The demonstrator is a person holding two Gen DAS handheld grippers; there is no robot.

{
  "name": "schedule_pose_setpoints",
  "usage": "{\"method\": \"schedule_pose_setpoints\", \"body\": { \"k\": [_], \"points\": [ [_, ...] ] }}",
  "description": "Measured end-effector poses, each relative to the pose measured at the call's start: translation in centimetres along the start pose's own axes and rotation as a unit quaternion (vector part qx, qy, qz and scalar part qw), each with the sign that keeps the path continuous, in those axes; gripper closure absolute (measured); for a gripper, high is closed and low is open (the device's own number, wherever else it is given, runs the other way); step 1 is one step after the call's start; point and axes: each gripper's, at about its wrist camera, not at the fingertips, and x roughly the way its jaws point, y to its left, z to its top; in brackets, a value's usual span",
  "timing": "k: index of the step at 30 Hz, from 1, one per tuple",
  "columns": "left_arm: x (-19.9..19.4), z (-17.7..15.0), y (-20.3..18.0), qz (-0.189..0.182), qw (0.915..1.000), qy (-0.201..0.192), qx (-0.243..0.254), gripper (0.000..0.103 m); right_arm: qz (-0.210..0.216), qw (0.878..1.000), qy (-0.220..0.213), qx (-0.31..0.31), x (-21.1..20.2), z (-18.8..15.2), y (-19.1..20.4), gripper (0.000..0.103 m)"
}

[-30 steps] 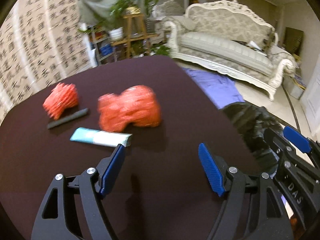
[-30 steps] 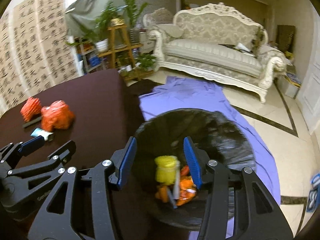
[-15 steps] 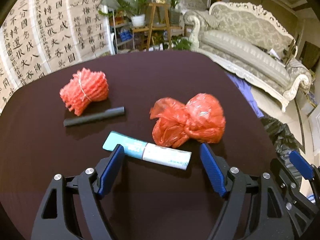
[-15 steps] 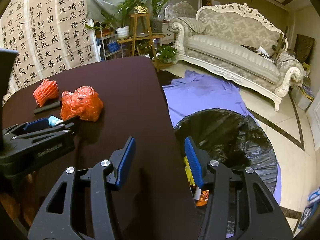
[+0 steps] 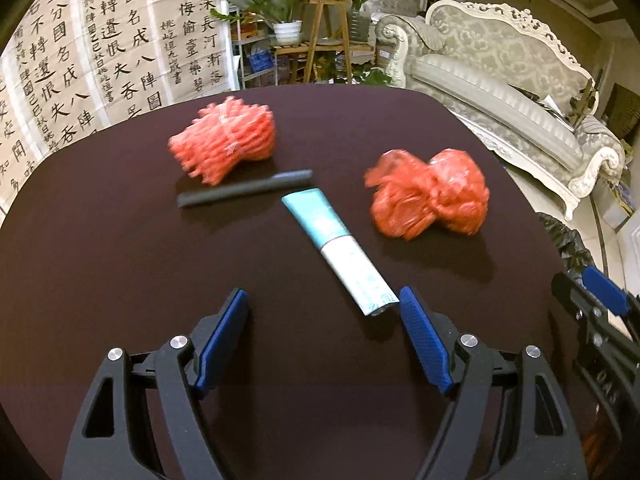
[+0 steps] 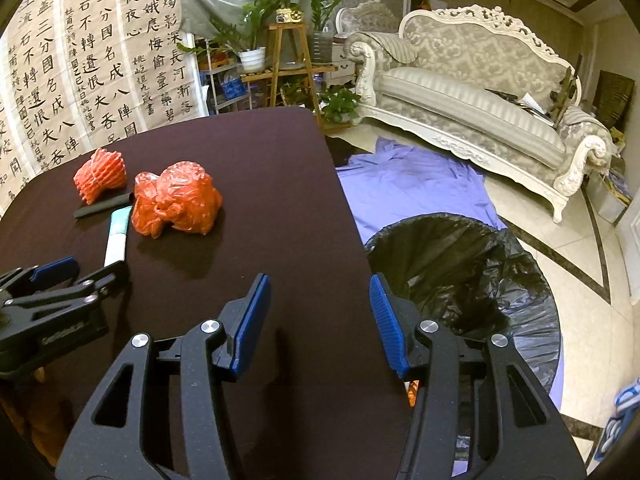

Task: Collect trash
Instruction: 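Move both tools back over the blue-and-white tube on the table, then grasp the blue-and-white tube with the left tool and lift it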

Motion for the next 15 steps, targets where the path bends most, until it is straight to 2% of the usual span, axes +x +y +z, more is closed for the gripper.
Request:
{"method": "schedule_pose_setpoints", "body": {
  "k": [5, 12, 15],
  "points": [
    [-0.3, 0.0, 0.7, -0.013, 0.9999, -0.001, -0.008, 0.027, 0.005, 1.0, 0.001, -0.004, 0.0, 0.0, 0.5, 0.053],
    [0.7, 1.5, 0.6, -0.006, 0.9999, -0.009, -0.009, 0.028, 0.01, 1.0, 0.005, -0.008, 0.3, 0.2, 1.2, 0.053],
    [0.9, 1.5, 0.7, -0.001, 1.0, -0.009, 0.001, 0.043, 0.011, 1.0, 0.008, -0.011, 0.5, 0.3, 1.6, 0.053]
  ]
}}
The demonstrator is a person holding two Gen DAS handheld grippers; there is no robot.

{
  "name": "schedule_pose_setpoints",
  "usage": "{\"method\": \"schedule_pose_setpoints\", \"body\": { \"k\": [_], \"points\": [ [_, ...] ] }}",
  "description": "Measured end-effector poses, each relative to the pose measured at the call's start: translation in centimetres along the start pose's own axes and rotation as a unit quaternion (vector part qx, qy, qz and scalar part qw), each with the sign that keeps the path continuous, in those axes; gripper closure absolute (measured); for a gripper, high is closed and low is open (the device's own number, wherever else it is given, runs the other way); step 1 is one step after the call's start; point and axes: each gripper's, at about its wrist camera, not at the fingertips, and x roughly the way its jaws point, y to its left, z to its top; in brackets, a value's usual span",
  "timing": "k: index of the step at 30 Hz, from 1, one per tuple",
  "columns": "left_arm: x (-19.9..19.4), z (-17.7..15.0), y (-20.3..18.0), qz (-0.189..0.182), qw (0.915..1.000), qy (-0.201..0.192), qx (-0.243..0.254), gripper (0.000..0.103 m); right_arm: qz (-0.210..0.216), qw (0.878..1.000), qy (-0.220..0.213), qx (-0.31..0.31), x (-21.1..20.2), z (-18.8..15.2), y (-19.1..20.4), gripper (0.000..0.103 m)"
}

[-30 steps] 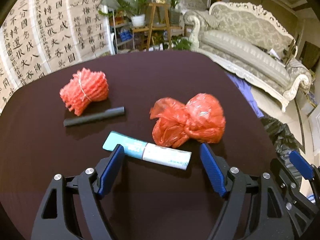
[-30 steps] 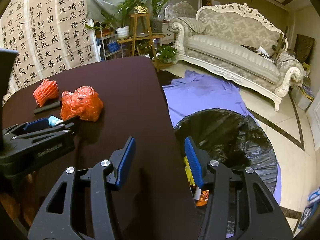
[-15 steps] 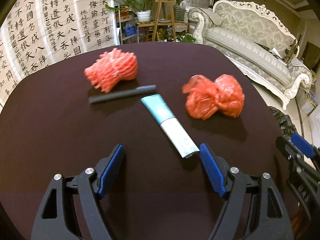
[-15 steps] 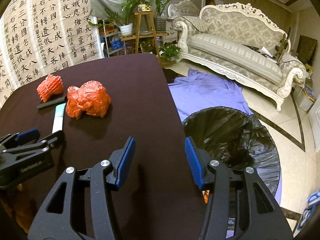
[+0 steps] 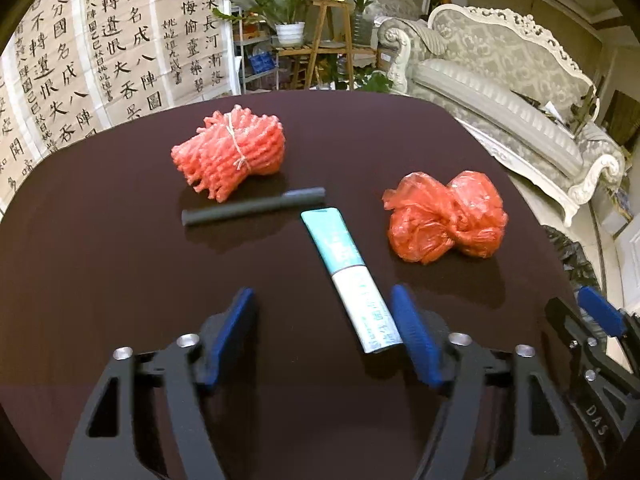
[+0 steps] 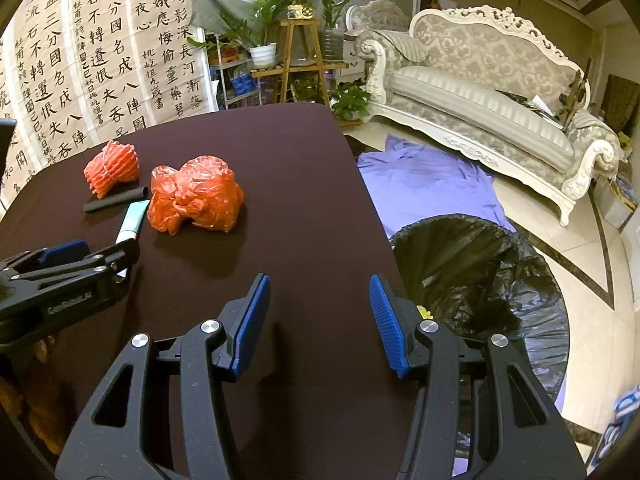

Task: Collect trash
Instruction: 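Grasp the blue-and-white tube with the left tool and lift it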

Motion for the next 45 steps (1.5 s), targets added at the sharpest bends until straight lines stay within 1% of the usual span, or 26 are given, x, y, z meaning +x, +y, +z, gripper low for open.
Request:
{"method": "schedule_pose_setpoints", "body": {
  "k": [2, 4, 5, 7, 10, 11, 13, 21, 25, 31, 45],
  "points": [
    [-0.2, -0.2, -0.1, 0.004, 0.9999, -0.003, 0.013, 0.051, 0.001, 1.0, 0.001, -0.003, 0.1, 0.1, 0.3, 0.053],
    [-0.5, -0.4, 0.0, 0.009, 0.9997, -0.007, 0.022, 0.064, 0.003, 1.0, 0.003, -0.007, 0.3, 0.2, 0.7, 0.053],
    [-0.6, -0.5, 0.0, 0.012, 0.9995, -0.01, 0.027, 0.068, 0.004, 1.0, 0.003, -0.008, 0.4, 0.3, 0.8, 0.053],
    [-0.8, -0.8, 0.2, 0.015, 0.9991, -0.015, 0.037, 0.084, 0.007, 1.0, 0.005, -0.011, 0.5, 0.4, 1.3, 0.053],
    [-1.1, -1.1, 1.0, 0.007, 0.9991, -0.016, 0.039, 0.085, 0.011, 1.0, 0.008, -0.017, 0.8, 0.6, 1.9, 0.052],
    [-1.3, -1.3, 1.3, 0.007, 0.9991, -0.016, 0.039, 0.085, 0.013, 1.0, 0.01, -0.019, 0.8, 0.6, 2.2, 0.05],
    [-1.5, -1.4, 1.8, 0.007, 0.9992, -0.016, 0.037, 0.086, 0.016, 1.0, 0.009, -0.022, 0.9, 0.8, 2.7, 0.04],
    [-2.1, -2.0, 3.6, 0.016, 0.9995, -0.018, 0.019, 0.086, 0.028, 0.999, 0.018, -0.038, 1.9, 1.4, 5.0, 0.039],
    [-2.2, -1.9, 4.9, 0.022, 0.9995, -0.018, 0.011, 0.086, 0.034, 0.998, 0.02, -0.045, 2.4, 2.1, 6.2, 0.034],
    [-2.2, -2.0, 6.0, 0.028, 0.9994, -0.02, -0.003, 0.086, 0.037, 0.998, 0.027, -0.037, 3.7, 3.3, 7.5, 0.033],
    [-2.2, -1.5, 8.8, 0.046, 0.9981, -0.029, -0.03, 0.086, 0.033, 0.999, 0.024, -0.031, 5.1, 5.1, 8.8, 0.03]
  ]
}}
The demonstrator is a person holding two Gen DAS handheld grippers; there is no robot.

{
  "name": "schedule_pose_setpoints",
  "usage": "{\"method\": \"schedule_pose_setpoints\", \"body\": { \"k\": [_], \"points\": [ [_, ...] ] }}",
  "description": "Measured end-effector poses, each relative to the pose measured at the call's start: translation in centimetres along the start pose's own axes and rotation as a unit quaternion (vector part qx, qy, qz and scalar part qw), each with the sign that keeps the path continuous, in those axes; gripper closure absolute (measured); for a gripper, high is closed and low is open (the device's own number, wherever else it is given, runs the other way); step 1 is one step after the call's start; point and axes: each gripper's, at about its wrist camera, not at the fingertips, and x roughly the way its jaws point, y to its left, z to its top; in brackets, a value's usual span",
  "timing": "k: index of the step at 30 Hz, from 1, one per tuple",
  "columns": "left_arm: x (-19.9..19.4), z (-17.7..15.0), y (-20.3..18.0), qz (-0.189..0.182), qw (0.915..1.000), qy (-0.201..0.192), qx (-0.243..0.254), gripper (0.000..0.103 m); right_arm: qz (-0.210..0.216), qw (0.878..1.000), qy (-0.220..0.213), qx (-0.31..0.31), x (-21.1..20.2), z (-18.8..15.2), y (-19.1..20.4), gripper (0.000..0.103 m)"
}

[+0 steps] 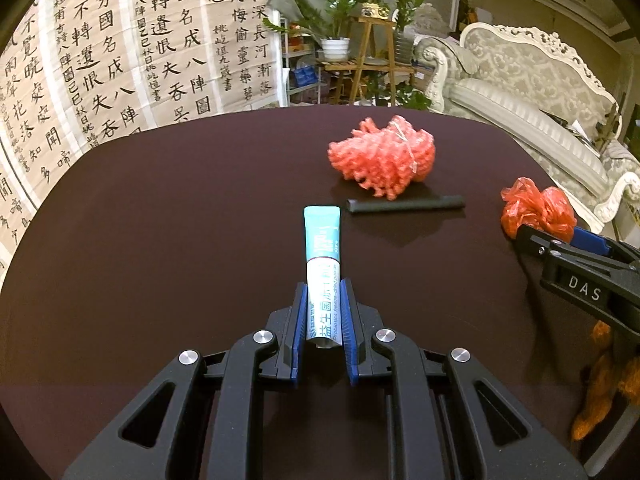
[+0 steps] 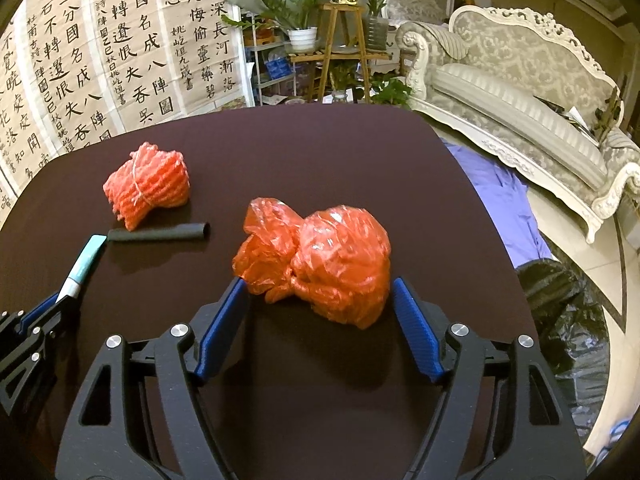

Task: Collect trash
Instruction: 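Grasp the blue-and-white tube with the left tool and lift it, then grasp the red plastic bag with the right tool while the left tool holds the tube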

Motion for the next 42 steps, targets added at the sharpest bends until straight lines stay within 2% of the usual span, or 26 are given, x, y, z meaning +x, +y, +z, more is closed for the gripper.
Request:
{"method": "schedule_pose_setpoints", "body": {
  "k": [7, 20, 24, 32, 33, 35, 42],
  "points": [
    [0.5, 0.8, 1.3, 0.014, 0.9998, -0.006, -0.01, 0.086, 0.006, 1.0, -0.006, 0.007, 0.5, 1.0, 0.2, 0.03],
    [1.0, 0.9, 2.1, 0.002, 0.9996, 0.002, -0.027, 0.086, 0.015, 1.0, -0.005, 0.0, 1.1, 2.1, 0.7, 0.029],
    [1.2, 1.0, 2.0, 0.001, 0.9997, 0.004, -0.025, 0.086, 0.017, 0.999, -0.013, 0.024, 0.9, 2.7, -0.4, 0.024],
    [1.5, 1.3, 2.2, -0.001, 0.9996, 0.005, -0.027, 0.086, 0.012, 1.0, 0.004, -0.012, 2.4, 3.0, 1.9, 0.024],
    [1.5, 1.3, 2.2, -0.001, 0.9996, 0.005, -0.027, 0.086, 0.009, 1.0, 0.005, -0.013, 2.4, 2.9, 1.9, 0.025],
    [1.5, 1.3, 2.2, -0.001, 0.9996, 0.005, -0.026, 0.086, 0.008, 1.0, 0.003, -0.009, 2.3, 2.9, 1.8, 0.034],
    [1.7, 1.2, 2.0, -0.001, 0.9997, 0.003, -0.022, 0.086, 0.005, 1.0, -0.001, -0.021, 1.6, 2.1, 1.5, 0.048]
  ]
}}
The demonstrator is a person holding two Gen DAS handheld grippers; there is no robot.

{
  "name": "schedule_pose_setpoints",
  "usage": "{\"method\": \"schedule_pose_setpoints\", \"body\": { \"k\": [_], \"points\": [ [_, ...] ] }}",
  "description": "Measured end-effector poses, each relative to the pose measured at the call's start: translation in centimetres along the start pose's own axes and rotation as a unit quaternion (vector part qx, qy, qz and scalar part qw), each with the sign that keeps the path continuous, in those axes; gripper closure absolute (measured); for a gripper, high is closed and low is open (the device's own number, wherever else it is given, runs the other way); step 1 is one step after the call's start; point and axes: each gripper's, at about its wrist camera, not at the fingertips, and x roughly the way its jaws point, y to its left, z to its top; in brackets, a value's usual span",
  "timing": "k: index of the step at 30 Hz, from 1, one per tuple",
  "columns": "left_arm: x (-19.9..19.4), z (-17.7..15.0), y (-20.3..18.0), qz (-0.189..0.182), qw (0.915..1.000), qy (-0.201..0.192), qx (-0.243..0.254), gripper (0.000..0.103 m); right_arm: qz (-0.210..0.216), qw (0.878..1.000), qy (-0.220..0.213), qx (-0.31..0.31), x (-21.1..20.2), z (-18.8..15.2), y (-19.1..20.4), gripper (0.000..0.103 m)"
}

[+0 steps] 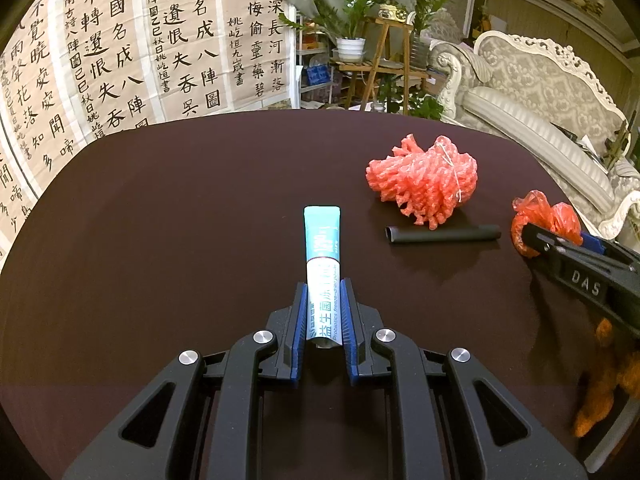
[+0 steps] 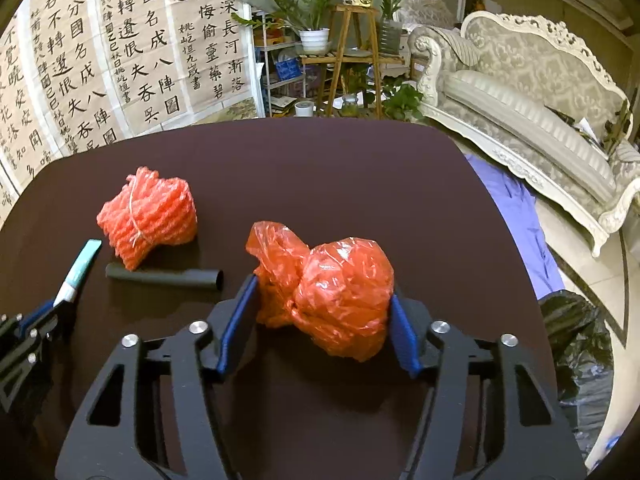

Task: Collect trash
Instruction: 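Grasp the red plastic bag with the right tool while the left tool holds the tube, then carry the red bag over the bin with the right tool while the left tool carries the tube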

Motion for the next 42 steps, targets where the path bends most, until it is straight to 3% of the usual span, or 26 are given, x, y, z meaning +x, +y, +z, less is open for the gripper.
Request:
{"method": "schedule_pose_setpoints", "body": {
  "k": [5, 24, 42],
  "points": [
    [-0.1, 0.1, -0.1, 0.001, 1.0, -0.003, 0.001, 0.086, 0.002, 1.0, -0.004, 0.008, -0.7, -0.6, -0.3, 0.054],
    [-1.1, -0.8, -2.6, -0.015, 0.9994, -0.012, 0.028, 0.086, -0.007, 1.0, -0.009, 0.026, -4.1, -4.9, -2.6, 0.055],
    [-1.0, -0.7, -4.4, -0.025, 0.9984, -0.008, 0.051, 0.086, -0.011, 0.999, -0.011, 0.035, -4.6, -5.7, -3.6, 0.055]
  ]
}}
